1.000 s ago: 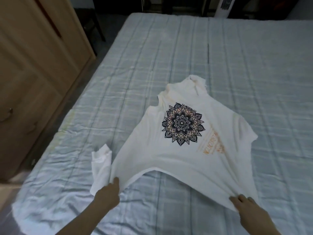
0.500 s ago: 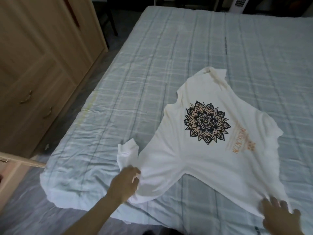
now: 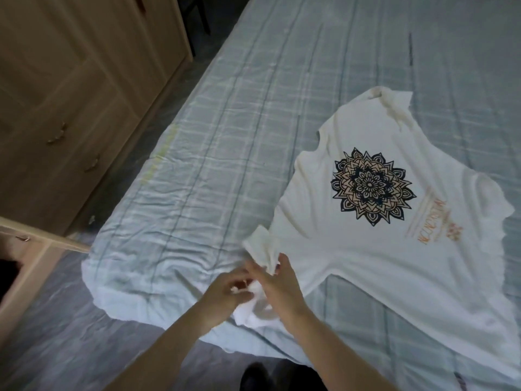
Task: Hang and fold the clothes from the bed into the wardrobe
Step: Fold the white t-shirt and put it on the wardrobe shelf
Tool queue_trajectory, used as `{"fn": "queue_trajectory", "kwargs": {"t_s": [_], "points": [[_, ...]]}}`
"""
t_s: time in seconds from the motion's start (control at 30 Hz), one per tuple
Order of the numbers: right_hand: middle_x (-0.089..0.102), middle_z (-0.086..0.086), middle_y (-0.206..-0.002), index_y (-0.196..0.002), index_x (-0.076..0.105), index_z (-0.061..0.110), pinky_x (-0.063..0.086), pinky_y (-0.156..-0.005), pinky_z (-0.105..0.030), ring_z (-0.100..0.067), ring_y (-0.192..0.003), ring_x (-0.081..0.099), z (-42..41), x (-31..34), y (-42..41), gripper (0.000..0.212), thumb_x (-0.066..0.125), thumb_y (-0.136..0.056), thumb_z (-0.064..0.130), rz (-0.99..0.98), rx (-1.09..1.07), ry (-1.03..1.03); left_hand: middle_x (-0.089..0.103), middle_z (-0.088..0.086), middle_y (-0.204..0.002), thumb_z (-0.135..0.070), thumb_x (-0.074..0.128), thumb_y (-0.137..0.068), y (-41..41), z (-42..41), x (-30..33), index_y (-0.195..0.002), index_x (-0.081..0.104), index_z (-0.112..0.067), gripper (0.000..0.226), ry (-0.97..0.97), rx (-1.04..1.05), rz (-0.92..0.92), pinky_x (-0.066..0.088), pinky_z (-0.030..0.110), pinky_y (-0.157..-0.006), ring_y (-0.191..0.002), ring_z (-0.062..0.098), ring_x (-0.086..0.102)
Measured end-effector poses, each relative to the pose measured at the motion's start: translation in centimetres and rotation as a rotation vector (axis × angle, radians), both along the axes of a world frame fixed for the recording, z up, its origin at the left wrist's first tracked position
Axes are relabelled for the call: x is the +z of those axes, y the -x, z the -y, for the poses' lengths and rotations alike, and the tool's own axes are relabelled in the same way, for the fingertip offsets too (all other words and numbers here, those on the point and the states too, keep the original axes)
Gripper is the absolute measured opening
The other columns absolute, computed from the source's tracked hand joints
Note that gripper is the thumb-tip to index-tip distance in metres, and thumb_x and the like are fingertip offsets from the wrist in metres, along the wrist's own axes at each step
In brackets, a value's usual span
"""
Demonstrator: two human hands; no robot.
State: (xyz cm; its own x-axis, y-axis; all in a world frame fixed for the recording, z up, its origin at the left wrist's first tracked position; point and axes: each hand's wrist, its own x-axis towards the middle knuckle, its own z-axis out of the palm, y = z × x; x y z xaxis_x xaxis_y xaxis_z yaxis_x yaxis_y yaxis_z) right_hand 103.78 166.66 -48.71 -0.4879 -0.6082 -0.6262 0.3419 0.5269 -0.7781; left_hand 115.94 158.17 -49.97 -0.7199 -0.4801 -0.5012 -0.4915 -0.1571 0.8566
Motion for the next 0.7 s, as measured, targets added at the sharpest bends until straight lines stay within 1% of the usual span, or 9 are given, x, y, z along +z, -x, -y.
{"fn": "queue_trajectory", "kwargs": {"t_s": [0.1, 0.17, 0.27, 0.33, 0.4, 0.43, 0.5, 0.6, 0.7], "points": [[0.072, -0.009, -0.077, -0.096, 0.066, 0.005, 0.058, -0.066, -0.036, -0.022, -0.069, 0.07, -0.6, 1.0, 2.2, 0.028, 0.077, -0.075, 0.02, 0.095, -0.21, -0.014, 0.061, -0.004, -0.111, -0.013, 0.069, -0.073, 0.1, -0.5, 0.9, -0.108, 0.057, -0.038, 0.045, -0.09, -0.212, 0.083, 0.05, 0.028, -0.071, -0.085, 0.017, 0.058], [0.072, -0.011, -0.075, -0.089, 0.068, 0.005, 0.055, -0.063, -0.033, -0.022, -0.065, 0.068, -1.6, 1.3, 4.7, 0.017, 0.076, -0.077, 0.015, 0.169, -0.307, -0.051, 0.058, -0.003, -0.11, -0.025, 0.073, -0.07, 0.5, -0.3, 1.2, -0.107, 0.04, -0.04, 0.052, 0.047, -0.411, 0.259, 0.047, 0.025, -0.066, -0.08, 0.012, 0.055], [0.067, -0.013, -0.096, -0.105, 0.058, 0.01, 0.055, -0.074, -0.042, -0.025, -0.081, 0.064, -2.8, 0.8, 8.7, 0.04, 0.08, -0.074, 0.022, 0.095, -0.347, -0.135, 0.055, -0.018, -0.105, -0.038, 0.073, -0.074, 1.4, 0.2, 0.9, -0.108, 0.047, -0.036, 0.043, 0.313, -0.585, 0.397, 0.044, 0.017, -0.066, -0.089, 0.005, 0.056], [0.06, -0.013, -0.106, -0.117, 0.045, 0.015, 0.055, -0.075, -0.043, -0.025, -0.088, 0.062, -3.6, 0.4, 10.2, 0.057, 0.08, -0.074, 0.025, 0.095, -0.295, -0.163, 0.053, -0.019, -0.105, -0.047, 0.069, -0.076, 2.1, 0.7, 0.8, -0.101, 0.057, -0.033, 0.031, 0.405, -0.555, 0.42, 0.049, 0.021, -0.067, -0.089, 0.005, 0.057], [0.058, -0.007, -0.11, -0.124, 0.039, 0.023, 0.055, -0.075, -0.041, -0.023, -0.093, 0.061, -4.3, 0.4, 11.3, 0.062, 0.078, -0.076, 0.02, 0.188, -0.22, -0.115, 0.057, -0.02, -0.107, -0.05, 0.061, -0.079, 2.9, 1.1, 0.7, -0.096, 0.064, -0.031, 0.026, 0.513, -0.625, 0.4, 0.051, 0.027, -0.078, -0.092, 0.004, 0.058], [0.06, -0.005, -0.111, -0.126, 0.039, 0.022, 0.055, -0.072, -0.038, -0.022, -0.094, 0.062, -4.7, 0.6, 11.9, 0.065, 0.079, -0.075, 0.017, 0.258, -0.157, -0.083, 0.061, -0.017, -0.102, -0.046, 0.058, -0.081, 3.2, 1.2, 1.0, -0.09, 0.067, -0.025, 0.025, 0.54, -0.655, 0.377, 0.049, 0.027, -0.08, -0.089, 0.005, 0.058], [0.065, -0.009, -0.111, -0.13, 0.042, 0.016, 0.054, -0.069, -0.036, -0.024, -0.098, 0.064, -5.6, 0.7, 13.2, 0.072, 0.079, -0.069, 0.008, 0.414, -0.026, -0.031, 0.061, -0.004, -0.081, -0.04, 0.057, -0.08, 3.6, 1.3, 1.5, -0.071, 0.058, -0.012, 0.03, 0.5, -0.62, 0.291, 0.046, 0.029, -0.072, -0.072, 0.009, 0.054], [0.065, -0.012, -0.121, -0.127, 0.048, 0.013, 0.054, -0.085, -0.039, -0.028, -0.109, 0.064, -6.9, 1.6, 14.6, 0.061, 0.072, -0.075, -0.006, 0.588, 0.121, -0.004, 0.056, 0.0, -0.072, -0.054, 0.052, -0.088, 3.9, 1.9, 2.5, -0.075, 0.056, -0.011, 0.045, 0.384, -0.62, 0.342, 0.039, 0.025, -0.063, -0.059, 0.004, 0.047], [0.071, -0.012, -0.107, -0.113, 0.061, 0.008, 0.057, -0.082, -0.039, -0.025, -0.096, 0.069, -7.3, 2.8, 15.7, 0.038, 0.075, -0.078, 0.008, 0.376, 0.208, -0.112, 0.05, -0.012, -0.062, -0.073, 0.046, -0.084, 4.6, 2.2, 2.8, -0.068, 0.052, -0.021, 0.055, 0.398, -0.67, 0.45, 0.035, 0.021, -0.061, -0.054, 0.0, 0.045]]}}
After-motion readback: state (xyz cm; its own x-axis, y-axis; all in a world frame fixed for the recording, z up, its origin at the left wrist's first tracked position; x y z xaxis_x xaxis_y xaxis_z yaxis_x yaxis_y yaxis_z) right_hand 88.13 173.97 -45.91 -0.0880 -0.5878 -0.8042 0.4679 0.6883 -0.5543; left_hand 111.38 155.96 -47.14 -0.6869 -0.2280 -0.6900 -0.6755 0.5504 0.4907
